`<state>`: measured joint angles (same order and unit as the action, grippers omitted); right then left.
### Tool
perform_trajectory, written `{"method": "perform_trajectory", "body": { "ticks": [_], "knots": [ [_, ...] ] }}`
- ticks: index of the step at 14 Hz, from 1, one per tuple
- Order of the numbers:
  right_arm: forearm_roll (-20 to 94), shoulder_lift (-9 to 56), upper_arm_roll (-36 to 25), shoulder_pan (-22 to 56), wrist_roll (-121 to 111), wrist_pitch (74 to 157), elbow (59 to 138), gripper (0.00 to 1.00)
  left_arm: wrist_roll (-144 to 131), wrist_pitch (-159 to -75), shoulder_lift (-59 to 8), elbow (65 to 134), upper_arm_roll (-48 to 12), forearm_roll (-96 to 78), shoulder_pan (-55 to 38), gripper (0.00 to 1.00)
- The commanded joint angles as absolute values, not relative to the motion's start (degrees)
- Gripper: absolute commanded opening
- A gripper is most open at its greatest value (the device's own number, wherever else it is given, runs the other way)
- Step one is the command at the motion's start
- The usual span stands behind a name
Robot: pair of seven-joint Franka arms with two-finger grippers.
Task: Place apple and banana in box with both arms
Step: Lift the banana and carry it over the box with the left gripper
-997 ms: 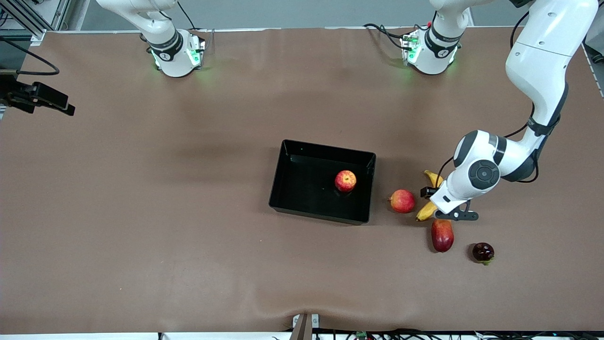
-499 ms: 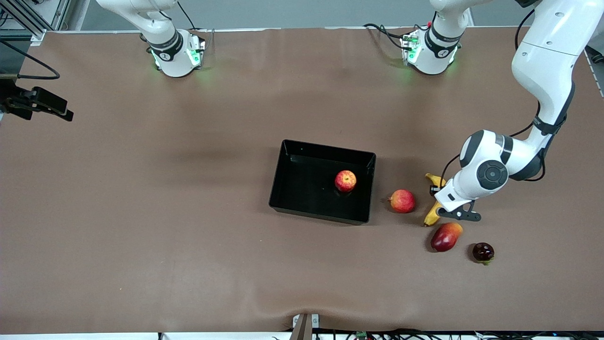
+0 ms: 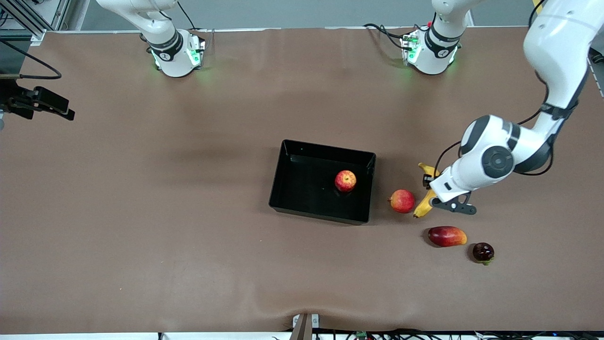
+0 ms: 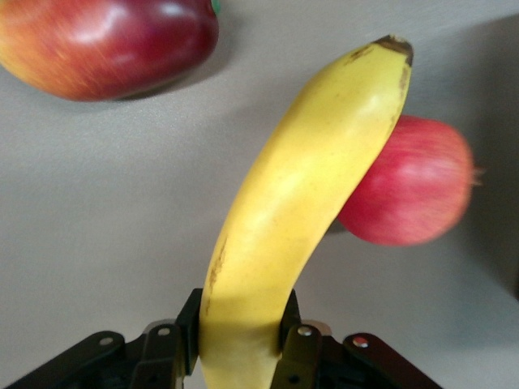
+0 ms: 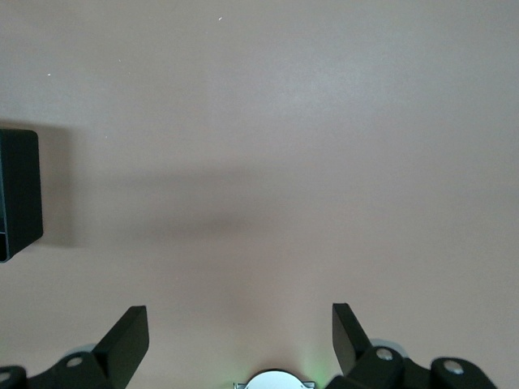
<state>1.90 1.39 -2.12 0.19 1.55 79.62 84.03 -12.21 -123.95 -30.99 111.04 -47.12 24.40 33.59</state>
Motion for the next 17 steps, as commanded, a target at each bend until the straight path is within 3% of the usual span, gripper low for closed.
{"method": "perform_trajectory", "body": {
  "ticks": [1,5,17],
  "knots": [
    [1.2,0.9,-1.6,-0.2,1.4,79.4,84.0,1.0,-11.9,-120.9,-29.4,111.6,-54.9,24.8,40.3,0.0],
    [1.8,0.9,-1.7,-0.4,0.9,78.6,84.0,1.0,-13.1,-114.4,-29.6,106.0,-58.7,24.7,40.9,0.0],
    [1.9,1.0,-1.8,-0.4,1.1,79.1,83.9,1.0,-29.4,-114.3,-31.5,98.7,-59.3,24.4,31.0,0.0]
  ]
}}
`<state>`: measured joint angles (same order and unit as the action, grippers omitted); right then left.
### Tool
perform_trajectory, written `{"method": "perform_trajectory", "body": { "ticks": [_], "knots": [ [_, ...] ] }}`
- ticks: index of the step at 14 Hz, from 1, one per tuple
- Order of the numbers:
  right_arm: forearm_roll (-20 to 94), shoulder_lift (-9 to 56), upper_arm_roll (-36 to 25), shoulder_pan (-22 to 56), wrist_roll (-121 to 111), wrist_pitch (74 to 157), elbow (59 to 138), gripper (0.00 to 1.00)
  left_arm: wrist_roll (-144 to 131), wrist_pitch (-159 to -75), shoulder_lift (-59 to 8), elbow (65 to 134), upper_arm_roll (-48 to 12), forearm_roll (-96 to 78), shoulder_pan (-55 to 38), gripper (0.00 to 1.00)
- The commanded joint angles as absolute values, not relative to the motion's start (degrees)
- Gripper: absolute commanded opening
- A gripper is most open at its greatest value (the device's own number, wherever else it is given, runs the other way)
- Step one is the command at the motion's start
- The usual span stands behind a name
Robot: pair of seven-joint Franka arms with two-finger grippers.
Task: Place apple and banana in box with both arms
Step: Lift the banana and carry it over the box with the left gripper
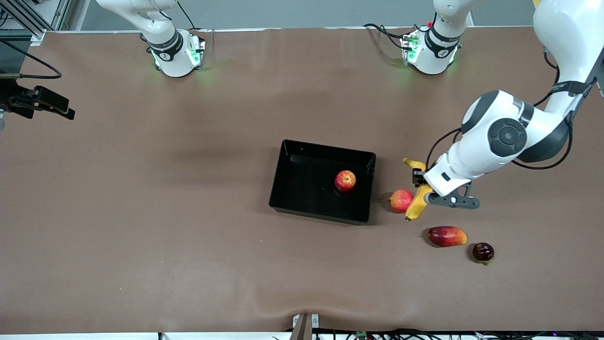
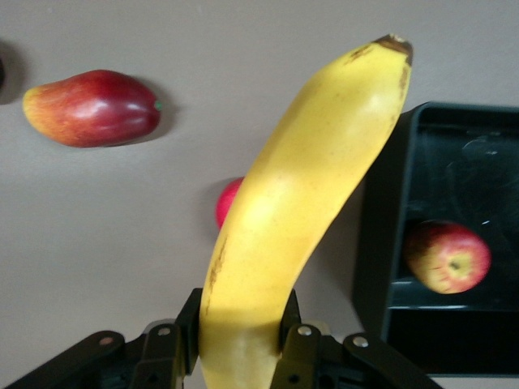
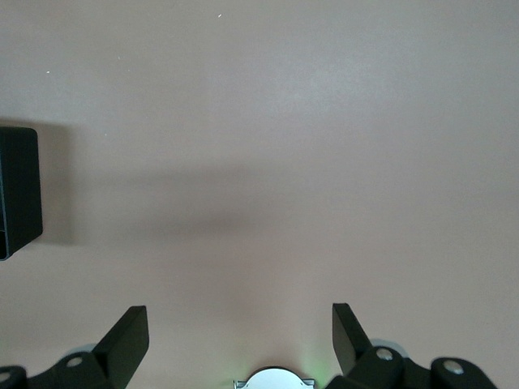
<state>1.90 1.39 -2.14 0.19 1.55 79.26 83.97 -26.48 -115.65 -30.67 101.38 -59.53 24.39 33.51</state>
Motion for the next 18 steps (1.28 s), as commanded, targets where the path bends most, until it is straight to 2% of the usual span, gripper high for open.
{"method": "perform_trajectory", "body": {
  "ticks": [1,4,9,18],
  "knots": [
    [1.9,1.0,-1.8,-0.4,1.1,79.1,83.9,1.0,-31.3,-114.3,-32.0,98.0,-59.2,24.5,29.7,0.0],
    [1.9,1.0,-1.8,-0.4,1.1,79.1,83.9,1.0,-36.5,-114.3,-33.0,95.8,-57.6,24.6,24.6,0.0],
    [1.9,1.1,-1.8,-0.4,1.1,79.3,83.9,1.0,-43.7,-114.3,-34.1,91.2,-49.1,24.4,12.3,0.0],
    [1.8,1.1,-1.6,-0.2,1.2,79.2,83.9,1.0,-50.2,-114.3,-37.5,86.7,-45.5,24.6,4.1,0.0]
  ]
}}
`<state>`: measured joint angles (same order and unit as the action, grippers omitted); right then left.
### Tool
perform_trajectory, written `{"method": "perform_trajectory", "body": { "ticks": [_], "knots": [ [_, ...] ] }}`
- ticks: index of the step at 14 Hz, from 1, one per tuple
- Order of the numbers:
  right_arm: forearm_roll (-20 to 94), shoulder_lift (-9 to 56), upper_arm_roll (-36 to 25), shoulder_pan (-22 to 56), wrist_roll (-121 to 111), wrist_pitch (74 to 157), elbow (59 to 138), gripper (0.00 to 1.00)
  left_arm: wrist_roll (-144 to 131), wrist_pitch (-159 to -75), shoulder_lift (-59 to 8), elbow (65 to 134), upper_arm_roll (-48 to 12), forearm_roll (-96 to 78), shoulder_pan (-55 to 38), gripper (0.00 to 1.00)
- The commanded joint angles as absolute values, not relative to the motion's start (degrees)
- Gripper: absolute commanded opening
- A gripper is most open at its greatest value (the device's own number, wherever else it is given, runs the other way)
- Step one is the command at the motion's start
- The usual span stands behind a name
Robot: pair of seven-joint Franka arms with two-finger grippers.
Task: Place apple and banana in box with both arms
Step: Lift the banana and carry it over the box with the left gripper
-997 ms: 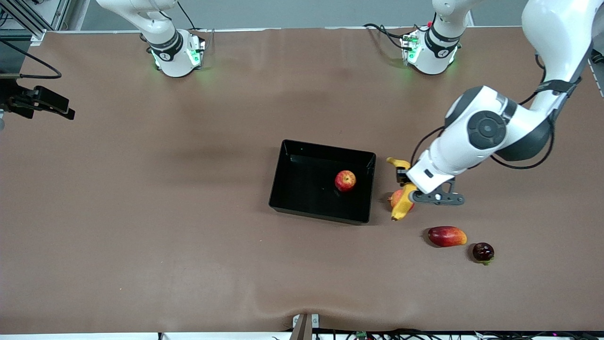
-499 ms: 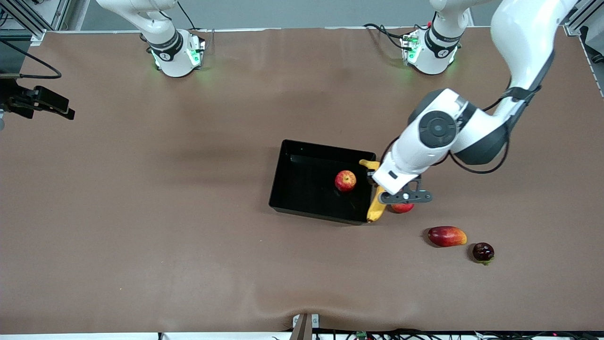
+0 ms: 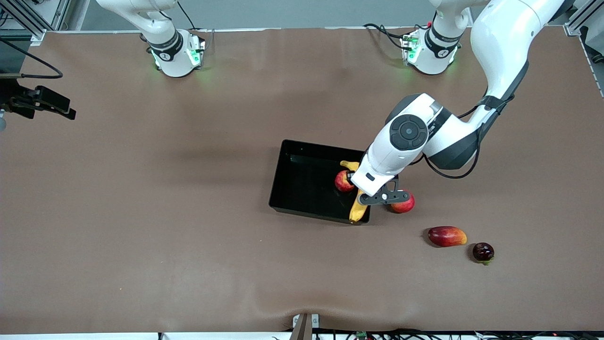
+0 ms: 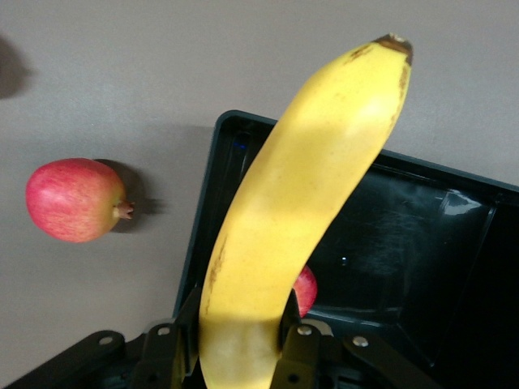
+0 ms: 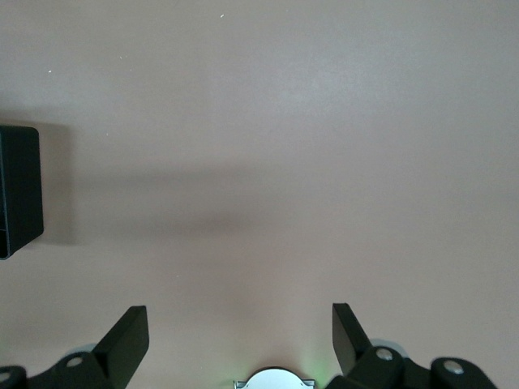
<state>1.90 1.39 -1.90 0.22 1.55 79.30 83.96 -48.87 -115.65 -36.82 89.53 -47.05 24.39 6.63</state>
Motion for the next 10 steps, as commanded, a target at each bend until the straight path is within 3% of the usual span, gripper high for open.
{"method": "perform_trajectory", "body": {
  "ticks": [1,10],
  "knots": [
    [1.8,1.1,-1.7,0.0,1.2,79.2,83.9,1.0,-50.5,-114.3,-37.6,86.5,-44.7,24.5,2.9,0.0],
    [1.9,1.1,-1.6,0.0,1.3,79.1,83.9,1.0,-55.4,-114.3,-39.6,84.0,-41.4,24.5,-2.9,0.0]
  ]
}}
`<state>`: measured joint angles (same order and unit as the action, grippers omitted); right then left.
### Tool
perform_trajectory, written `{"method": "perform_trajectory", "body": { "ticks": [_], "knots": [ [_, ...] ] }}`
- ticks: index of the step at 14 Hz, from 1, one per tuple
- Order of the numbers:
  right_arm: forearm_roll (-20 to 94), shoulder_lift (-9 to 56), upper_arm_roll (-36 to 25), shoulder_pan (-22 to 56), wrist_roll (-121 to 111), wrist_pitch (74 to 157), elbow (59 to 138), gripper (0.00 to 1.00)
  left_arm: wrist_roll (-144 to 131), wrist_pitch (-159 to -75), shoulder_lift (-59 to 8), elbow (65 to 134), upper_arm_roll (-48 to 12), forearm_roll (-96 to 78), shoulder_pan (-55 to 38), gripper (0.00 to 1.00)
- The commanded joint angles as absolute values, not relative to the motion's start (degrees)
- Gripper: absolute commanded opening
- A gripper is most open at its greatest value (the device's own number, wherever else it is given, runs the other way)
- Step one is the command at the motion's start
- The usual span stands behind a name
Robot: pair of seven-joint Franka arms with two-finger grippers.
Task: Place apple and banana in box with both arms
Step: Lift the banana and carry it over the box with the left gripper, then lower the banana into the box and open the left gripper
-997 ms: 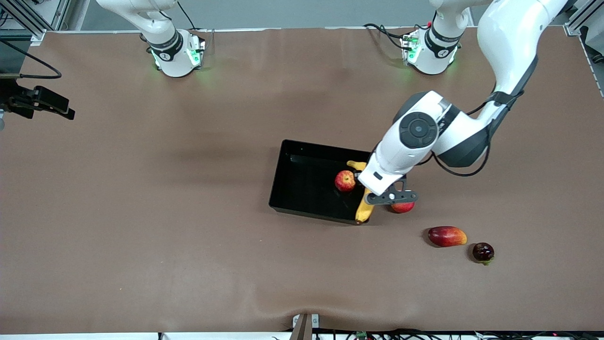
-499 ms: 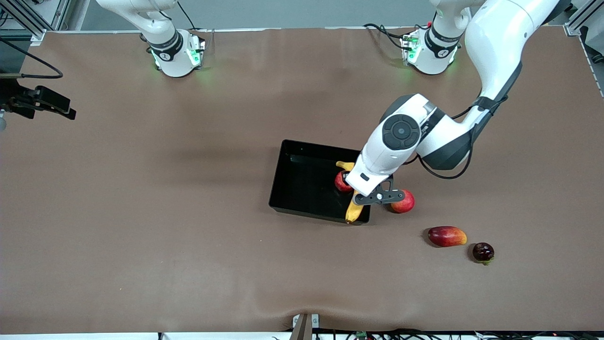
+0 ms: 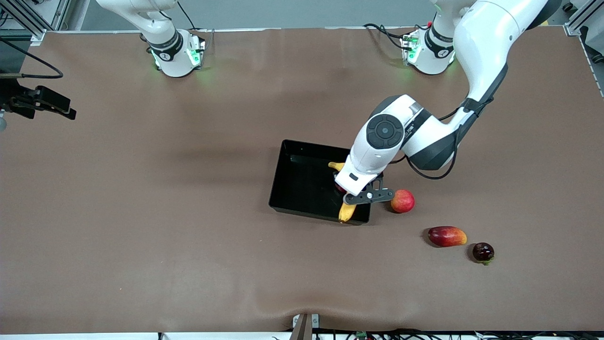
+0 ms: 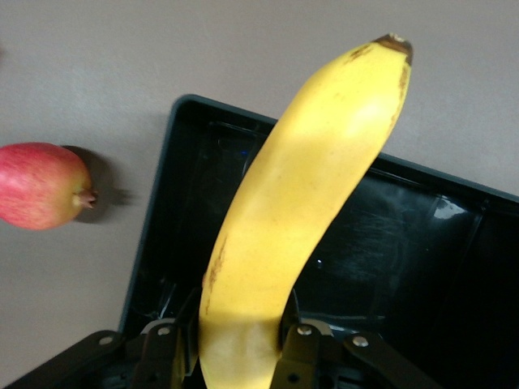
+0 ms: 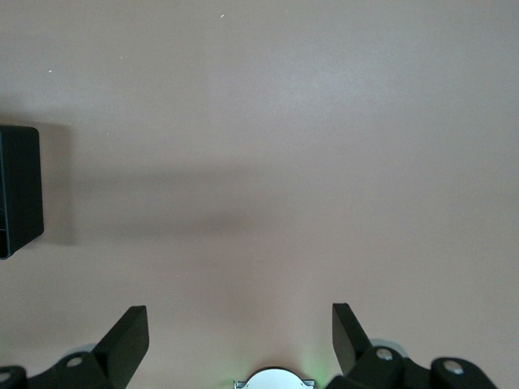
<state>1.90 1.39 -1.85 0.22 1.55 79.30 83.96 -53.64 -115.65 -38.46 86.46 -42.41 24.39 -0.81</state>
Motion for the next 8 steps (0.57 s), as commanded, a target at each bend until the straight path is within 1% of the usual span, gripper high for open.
{"method": "perform_trajectory", "body": {
  "ticks": [1,5,8],
  "knots": [
    [1.9,1.1,-1.6,0.0,1.3,79.1,83.9,1.0,-55.6,-114.3,-39.7,83.9,-41.1,24.5,-3.8,0.0],
    [1.9,1.1,-1.6,0.0,1.3,79.0,83.9,1.0,-57.7,-114.9,-41.0,82.4,-39.7,24.5,-6.8,0.0],
    [1.9,1.1,-1.6,0.0,1.3,78.9,83.9,1.0,-58.3,-115.2,-42.3,81.7,-36.8,24.5,-10.5,0.0]
  ]
}}
